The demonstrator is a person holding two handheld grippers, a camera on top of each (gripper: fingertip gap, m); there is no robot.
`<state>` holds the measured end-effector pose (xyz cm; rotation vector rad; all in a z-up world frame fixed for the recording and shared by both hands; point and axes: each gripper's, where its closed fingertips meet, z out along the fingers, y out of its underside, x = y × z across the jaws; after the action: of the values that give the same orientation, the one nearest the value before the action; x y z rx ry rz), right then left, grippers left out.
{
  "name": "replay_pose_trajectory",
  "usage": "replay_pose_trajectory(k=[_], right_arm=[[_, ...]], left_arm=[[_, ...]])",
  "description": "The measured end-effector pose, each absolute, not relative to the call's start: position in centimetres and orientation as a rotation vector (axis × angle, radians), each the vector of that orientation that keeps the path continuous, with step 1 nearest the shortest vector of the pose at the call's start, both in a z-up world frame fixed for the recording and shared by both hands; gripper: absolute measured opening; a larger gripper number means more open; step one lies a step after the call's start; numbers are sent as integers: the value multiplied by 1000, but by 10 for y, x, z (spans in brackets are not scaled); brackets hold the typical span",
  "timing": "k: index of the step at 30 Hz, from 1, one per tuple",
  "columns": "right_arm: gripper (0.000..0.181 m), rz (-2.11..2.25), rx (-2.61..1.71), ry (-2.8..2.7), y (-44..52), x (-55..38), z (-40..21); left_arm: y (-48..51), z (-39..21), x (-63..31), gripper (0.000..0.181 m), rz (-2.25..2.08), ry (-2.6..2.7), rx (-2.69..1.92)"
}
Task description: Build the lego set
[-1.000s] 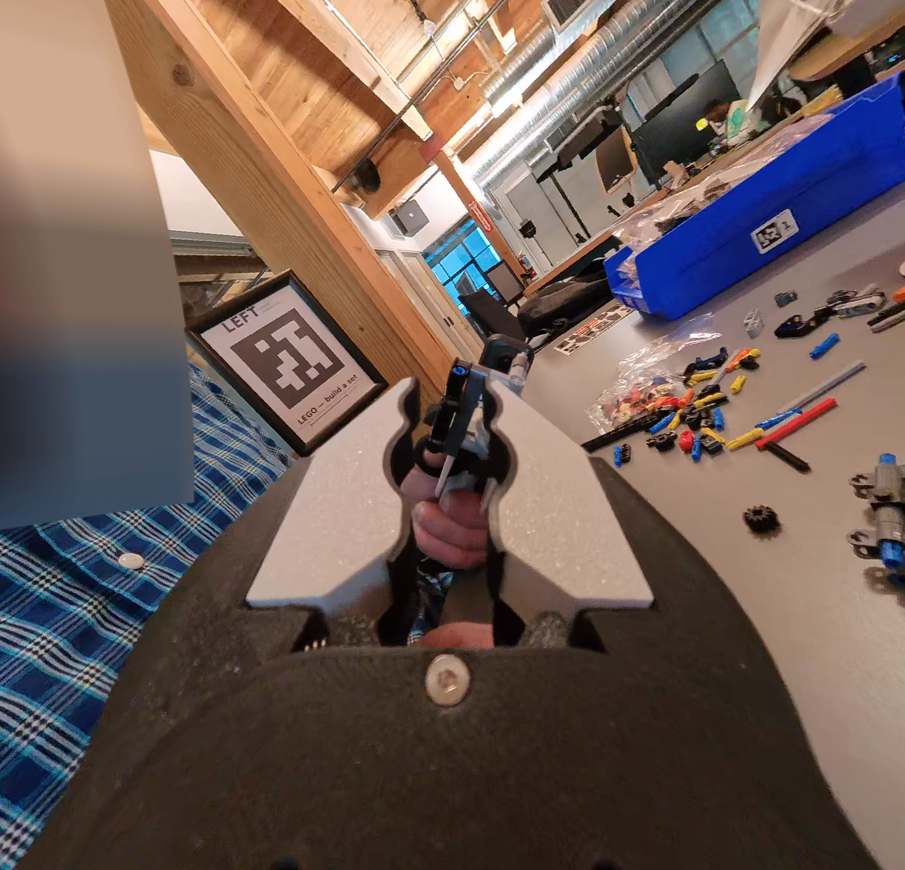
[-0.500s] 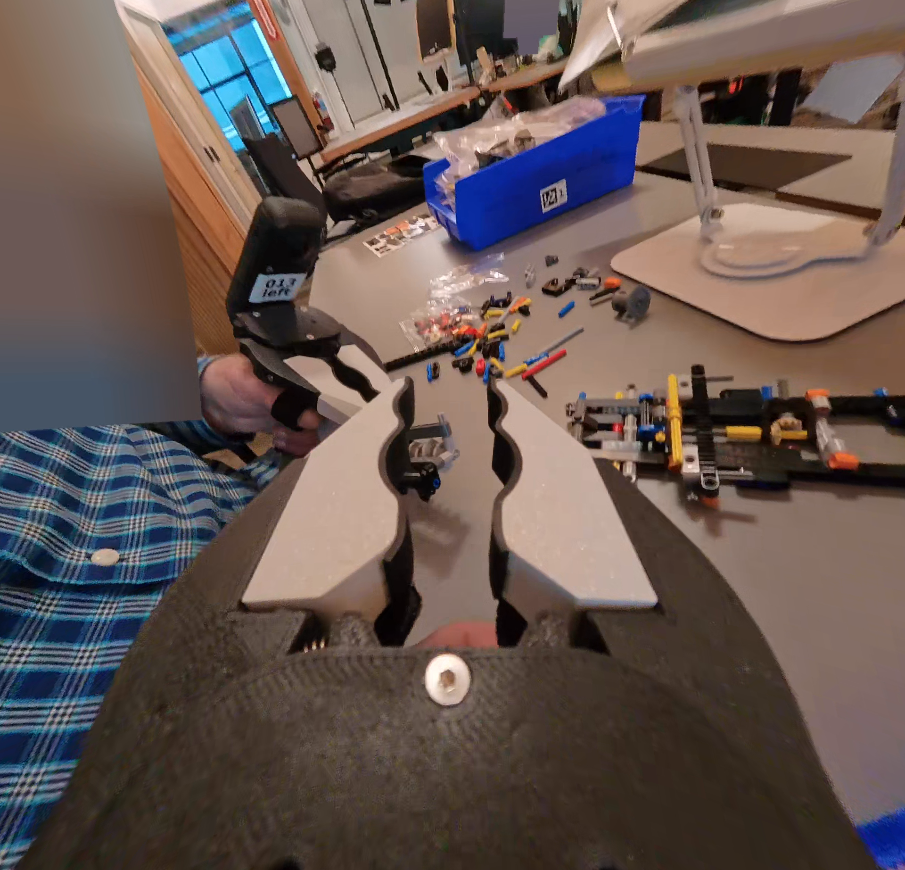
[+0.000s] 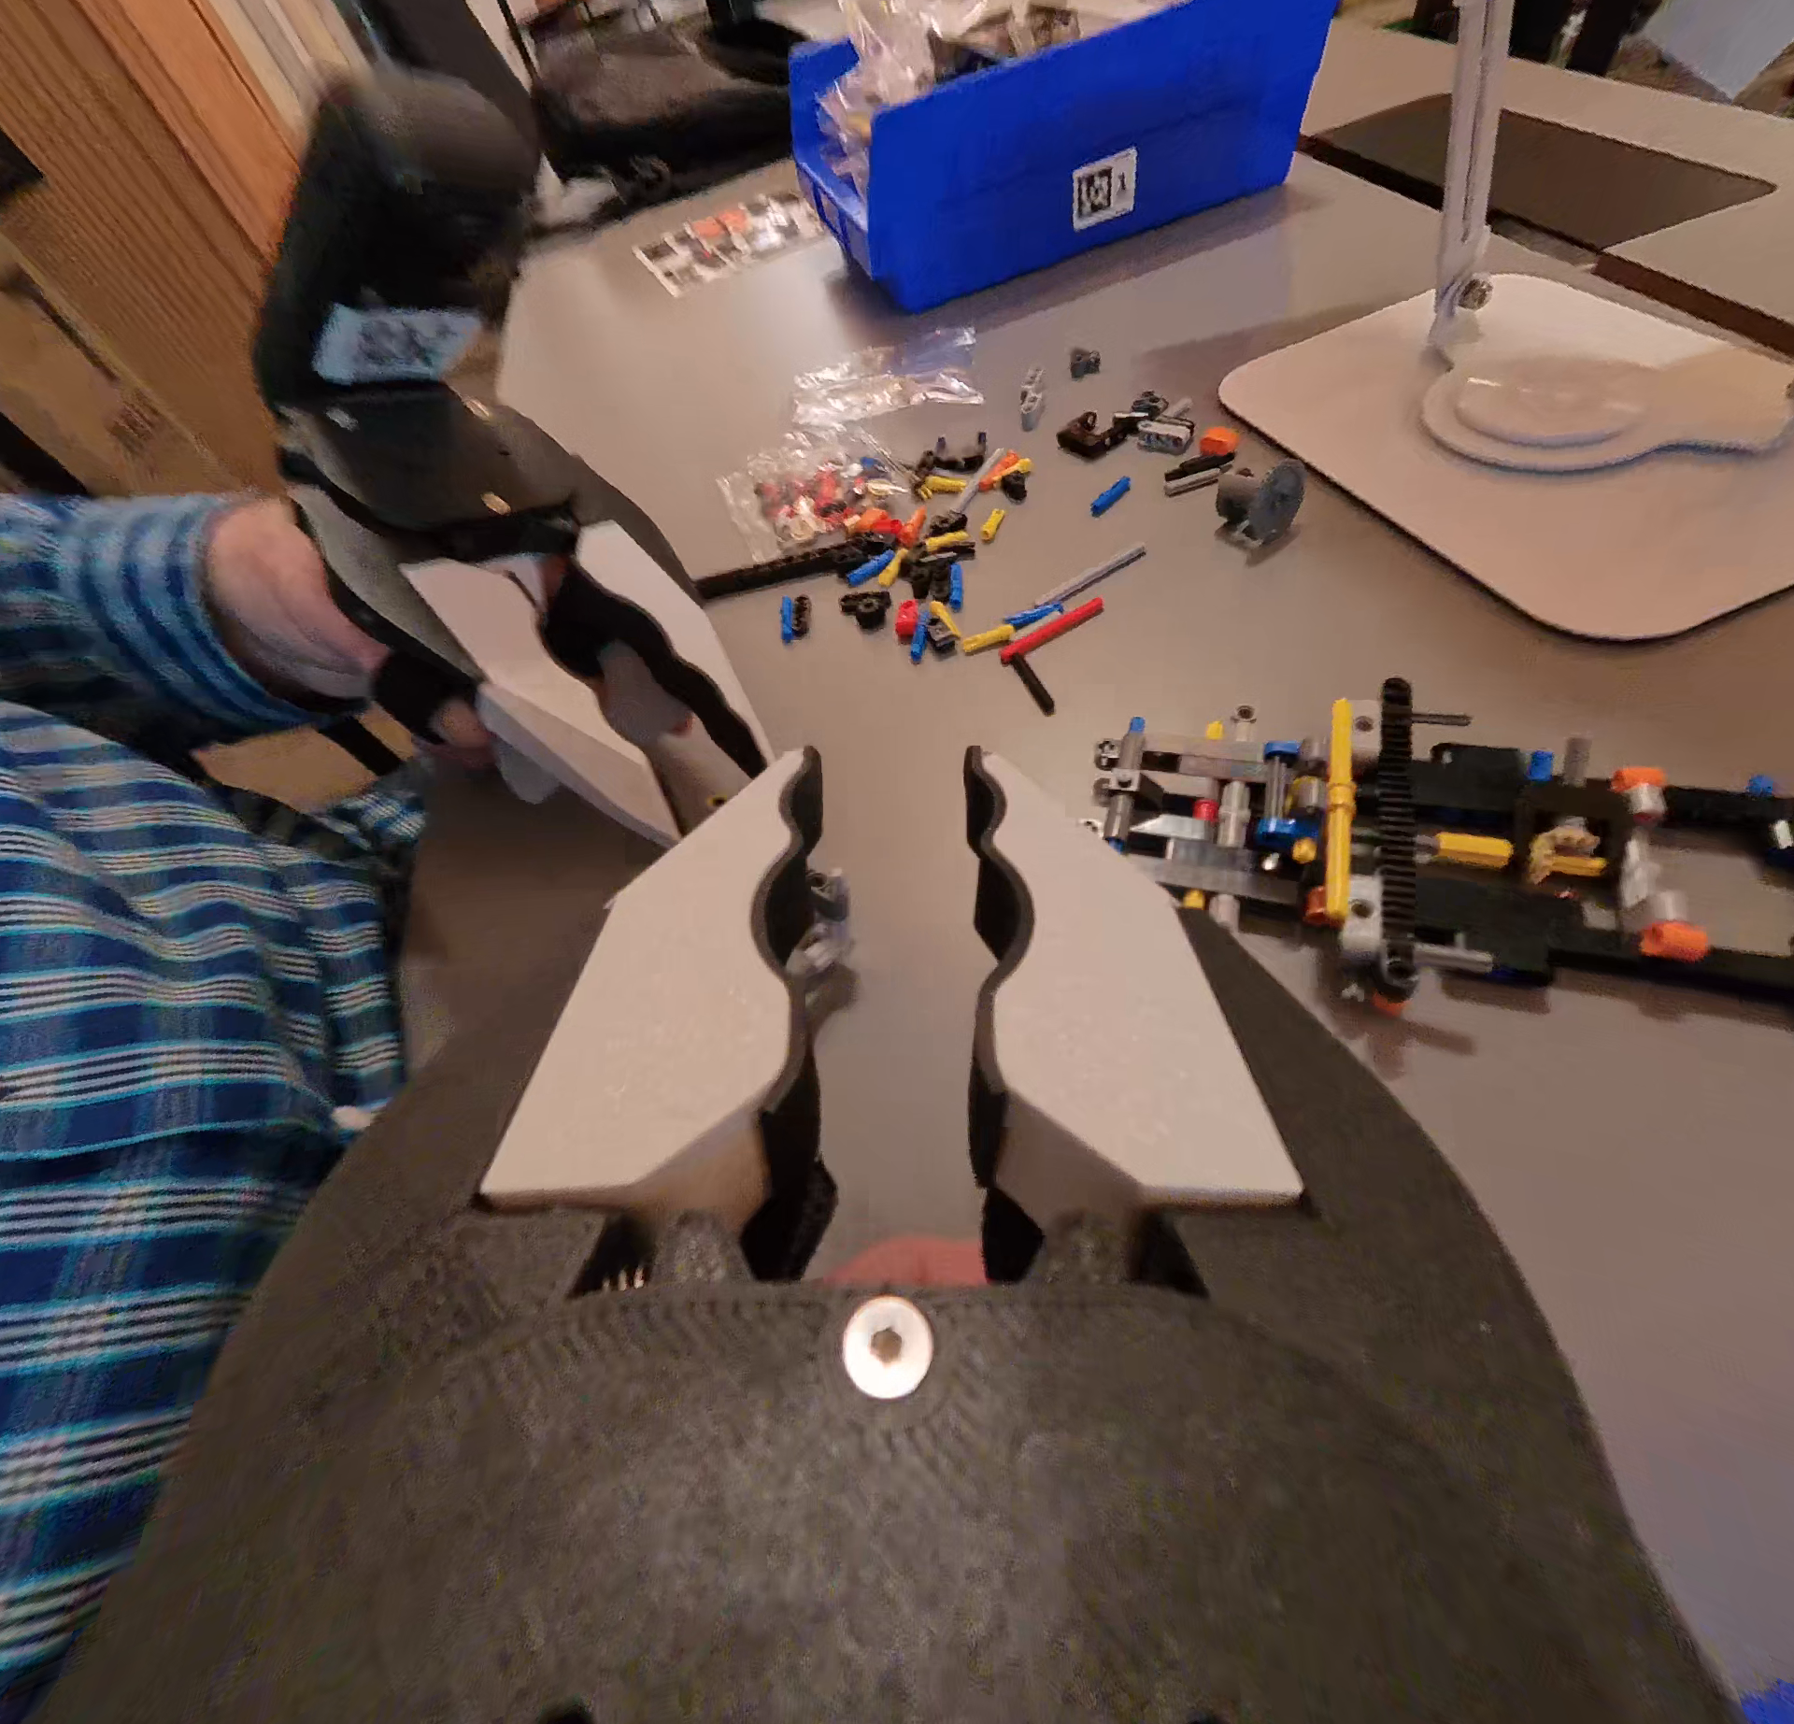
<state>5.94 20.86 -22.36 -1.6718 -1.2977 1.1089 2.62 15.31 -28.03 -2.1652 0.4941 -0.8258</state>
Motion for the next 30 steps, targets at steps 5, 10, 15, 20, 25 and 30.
replay_pose_trajectory(k=[5, 10, 15, 20, 25, 30], right_arm=[[21, 837, -1641, -1545, 216, 23, -238], [19, 598, -1615, -1740, 237, -14, -258], [16, 610, -1606, -1851, 237, -51, -268], [11, 649, -1590, -1959, 221, -87, -277], [8, 579, -1651, -1998, 221, -108, -298], [10, 533, -1735, -2008, 221, -113, -312]], left_arm=[[152, -261, -12, 28, -654, 541, -2110], [158, -264, -69, 29, -384, 587, -2159], [162, -268, -103, 28, -261, 611, -2172], [161, -280, -119, 27, -186, 630, -2174], [162, -281, -125, 27, -202, 577, -2125], [160, -281, -127, 26, -235, 567, -2102]])
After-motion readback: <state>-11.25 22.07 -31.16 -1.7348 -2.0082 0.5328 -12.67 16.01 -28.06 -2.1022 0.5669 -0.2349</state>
